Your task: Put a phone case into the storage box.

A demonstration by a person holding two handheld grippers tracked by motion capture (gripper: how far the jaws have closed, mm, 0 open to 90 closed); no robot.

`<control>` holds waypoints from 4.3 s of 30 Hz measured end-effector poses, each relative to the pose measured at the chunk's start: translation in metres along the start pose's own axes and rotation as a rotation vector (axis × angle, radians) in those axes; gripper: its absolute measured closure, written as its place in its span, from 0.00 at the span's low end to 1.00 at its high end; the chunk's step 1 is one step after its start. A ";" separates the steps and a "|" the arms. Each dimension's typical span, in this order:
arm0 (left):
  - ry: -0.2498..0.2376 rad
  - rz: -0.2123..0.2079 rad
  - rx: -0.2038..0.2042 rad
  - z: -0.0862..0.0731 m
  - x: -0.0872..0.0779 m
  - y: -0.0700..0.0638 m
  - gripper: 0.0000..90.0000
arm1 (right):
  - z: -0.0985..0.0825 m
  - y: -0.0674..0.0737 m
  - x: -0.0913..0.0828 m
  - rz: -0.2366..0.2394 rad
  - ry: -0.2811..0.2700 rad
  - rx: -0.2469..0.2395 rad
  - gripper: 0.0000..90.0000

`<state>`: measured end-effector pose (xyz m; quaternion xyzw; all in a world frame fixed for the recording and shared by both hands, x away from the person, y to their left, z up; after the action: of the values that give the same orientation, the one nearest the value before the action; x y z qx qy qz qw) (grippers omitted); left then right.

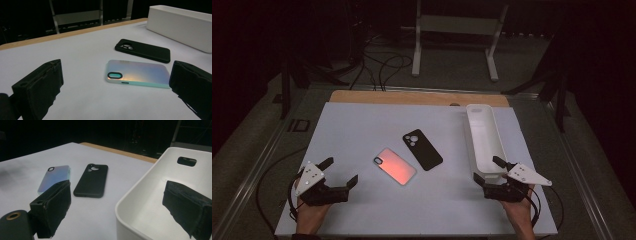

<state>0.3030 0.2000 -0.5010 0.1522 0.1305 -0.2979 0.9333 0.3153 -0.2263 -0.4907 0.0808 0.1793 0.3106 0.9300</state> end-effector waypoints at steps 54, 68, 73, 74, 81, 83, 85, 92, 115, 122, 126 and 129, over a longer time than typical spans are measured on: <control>0.002 0.011 0.001 -0.002 0.000 0.000 0.00 | 0.033 0.068 0.094 0.095 0.250 -0.121 0.08; 0.004 0.010 0.000 -0.002 0.000 0.000 0.00 | 0.031 0.089 0.125 0.105 0.327 -0.160 0.08; 0.003 0.010 -0.002 -0.002 -0.001 0.001 0.00 | 0.028 0.096 0.136 0.116 0.353 -0.172 0.08; 0.002 0.011 -0.002 -0.002 -0.001 0.000 0.00 | 0.028 0.097 0.137 0.116 0.358 -0.177 0.08; 0.002 0.010 -0.002 -0.002 0.000 0.000 0.00 | 0.021 0.104 0.151 0.118 0.398 -0.190 0.08; 0.003 0.010 -0.003 -0.003 0.000 0.000 0.00 | 0.020 0.105 0.153 0.119 0.403 -0.195 0.08; 0.005 0.009 0.000 -0.003 0.000 0.000 0.00 | 0.016 0.107 0.158 0.115 0.428 -0.202 0.08; 0.006 0.008 0.002 -0.003 0.000 0.000 0.00 | 0.006 0.114 0.172 0.118 0.478 -0.215 0.08; 0.005 0.006 0.000 -0.004 0.000 0.000 0.00 | -0.039 0.127 0.207 0.105 0.661 -0.258 0.08; 0.006 0.006 -0.001 -0.004 0.000 0.000 0.00 | -0.052 0.130 0.211 0.104 0.723 -0.268 0.08; 0.007 0.005 0.001 -0.004 0.000 0.000 0.00 | -0.060 0.131 0.214 0.089 0.757 -0.268 0.08; 0.009 0.005 0.001 -0.004 0.000 0.000 0.00 | -0.062 0.132 0.215 0.092 0.762 -0.263 0.08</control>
<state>0.3019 0.2014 -0.5048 0.1544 0.1341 -0.2948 0.9334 0.3791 0.0118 -0.5743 -0.1517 0.4663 0.3797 0.7845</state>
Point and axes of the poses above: each handheld gripper's, and its own axes: x roughly forward along the jaws, z roughly out of its top, y roughly to its left, the point moved 9 cm from there along x, roughly forward along the jaws, and after that the axes turned 14 degrees about x, right-handed, at the moved point
